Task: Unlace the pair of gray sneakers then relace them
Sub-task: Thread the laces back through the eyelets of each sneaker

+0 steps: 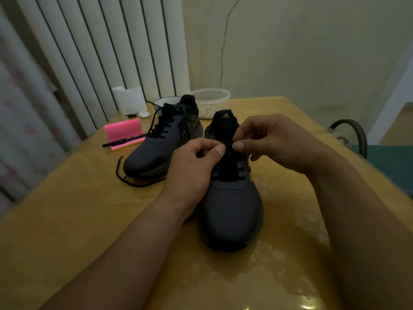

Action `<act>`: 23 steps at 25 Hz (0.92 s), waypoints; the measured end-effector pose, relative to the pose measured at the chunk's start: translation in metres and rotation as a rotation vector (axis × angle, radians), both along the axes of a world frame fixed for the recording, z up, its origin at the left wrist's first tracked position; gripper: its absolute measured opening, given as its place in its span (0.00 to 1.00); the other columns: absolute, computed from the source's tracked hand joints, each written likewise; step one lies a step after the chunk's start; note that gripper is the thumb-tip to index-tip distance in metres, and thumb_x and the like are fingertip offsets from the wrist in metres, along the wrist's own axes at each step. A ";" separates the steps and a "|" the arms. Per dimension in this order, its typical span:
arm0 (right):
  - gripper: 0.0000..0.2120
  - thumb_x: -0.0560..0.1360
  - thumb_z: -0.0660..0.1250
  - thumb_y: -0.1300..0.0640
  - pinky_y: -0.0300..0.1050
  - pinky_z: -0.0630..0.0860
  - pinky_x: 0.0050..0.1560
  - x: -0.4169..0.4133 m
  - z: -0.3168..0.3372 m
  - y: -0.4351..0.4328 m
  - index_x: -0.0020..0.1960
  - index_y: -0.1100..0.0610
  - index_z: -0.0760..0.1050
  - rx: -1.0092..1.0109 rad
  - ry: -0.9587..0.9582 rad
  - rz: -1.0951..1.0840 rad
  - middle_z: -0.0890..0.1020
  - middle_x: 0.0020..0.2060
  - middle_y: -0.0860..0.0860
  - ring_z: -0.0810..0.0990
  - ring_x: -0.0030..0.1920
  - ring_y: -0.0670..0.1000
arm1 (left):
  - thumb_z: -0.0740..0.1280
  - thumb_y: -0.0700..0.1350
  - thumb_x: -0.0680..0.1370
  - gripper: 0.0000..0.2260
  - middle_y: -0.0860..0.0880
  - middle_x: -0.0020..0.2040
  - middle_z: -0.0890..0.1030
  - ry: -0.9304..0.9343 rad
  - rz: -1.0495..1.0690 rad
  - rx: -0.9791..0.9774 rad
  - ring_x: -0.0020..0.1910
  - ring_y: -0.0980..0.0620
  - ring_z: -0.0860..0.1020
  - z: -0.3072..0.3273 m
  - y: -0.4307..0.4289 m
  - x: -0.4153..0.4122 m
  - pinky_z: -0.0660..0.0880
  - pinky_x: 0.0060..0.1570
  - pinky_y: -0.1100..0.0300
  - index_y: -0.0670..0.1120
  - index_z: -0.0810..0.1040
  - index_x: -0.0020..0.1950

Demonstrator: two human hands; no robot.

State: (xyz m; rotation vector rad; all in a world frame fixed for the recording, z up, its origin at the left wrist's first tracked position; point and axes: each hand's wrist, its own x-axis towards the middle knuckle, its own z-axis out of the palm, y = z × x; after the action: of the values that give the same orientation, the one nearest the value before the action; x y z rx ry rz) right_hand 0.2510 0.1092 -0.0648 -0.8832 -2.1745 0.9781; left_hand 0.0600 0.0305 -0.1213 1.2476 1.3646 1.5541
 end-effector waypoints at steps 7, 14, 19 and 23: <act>0.05 0.83 0.67 0.59 0.43 0.81 0.44 0.003 -0.008 0.006 0.50 0.59 0.79 -0.111 0.151 -0.028 0.85 0.45 0.55 0.84 0.45 0.53 | 0.74 0.53 0.79 0.10 0.52 0.52 0.77 0.426 0.118 0.159 0.51 0.56 0.78 -0.010 -0.006 -0.001 0.79 0.56 0.51 0.55 0.79 0.58; 0.11 0.85 0.57 0.59 0.41 0.72 0.30 0.002 -0.005 0.009 0.44 0.56 0.69 -0.685 0.952 -0.111 0.69 0.31 0.49 0.69 0.28 0.47 | 0.70 0.70 0.71 0.27 0.62 0.57 0.73 0.580 0.191 0.083 0.57 0.65 0.73 -0.010 -0.017 -0.005 0.73 0.65 0.41 0.62 0.69 0.66; 0.16 0.79 0.70 0.41 0.45 0.75 0.33 0.024 -0.006 -0.021 0.49 0.54 0.84 -0.041 -0.280 -0.197 0.81 0.33 0.47 0.79 0.32 0.47 | 0.74 0.70 0.70 0.37 0.58 0.67 0.71 0.645 0.261 0.018 0.69 0.54 0.71 -0.011 -0.028 -0.003 0.67 0.71 0.40 0.58 0.67 0.73; 0.13 0.82 0.68 0.49 0.48 0.66 0.36 0.038 -0.008 -0.033 0.45 0.57 0.79 -0.227 0.157 -0.239 0.73 0.35 0.53 0.69 0.35 0.52 | 0.73 0.72 0.69 0.42 0.55 0.71 0.69 0.622 0.327 0.025 0.72 0.52 0.67 -0.018 -0.036 0.001 0.64 0.74 0.41 0.57 0.63 0.77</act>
State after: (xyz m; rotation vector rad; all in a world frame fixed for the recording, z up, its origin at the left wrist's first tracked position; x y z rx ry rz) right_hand 0.2893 0.0763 -0.0727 -1.1036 -1.8038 1.1460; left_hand 0.0613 -0.0060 -0.1396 1.6736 2.0278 1.4469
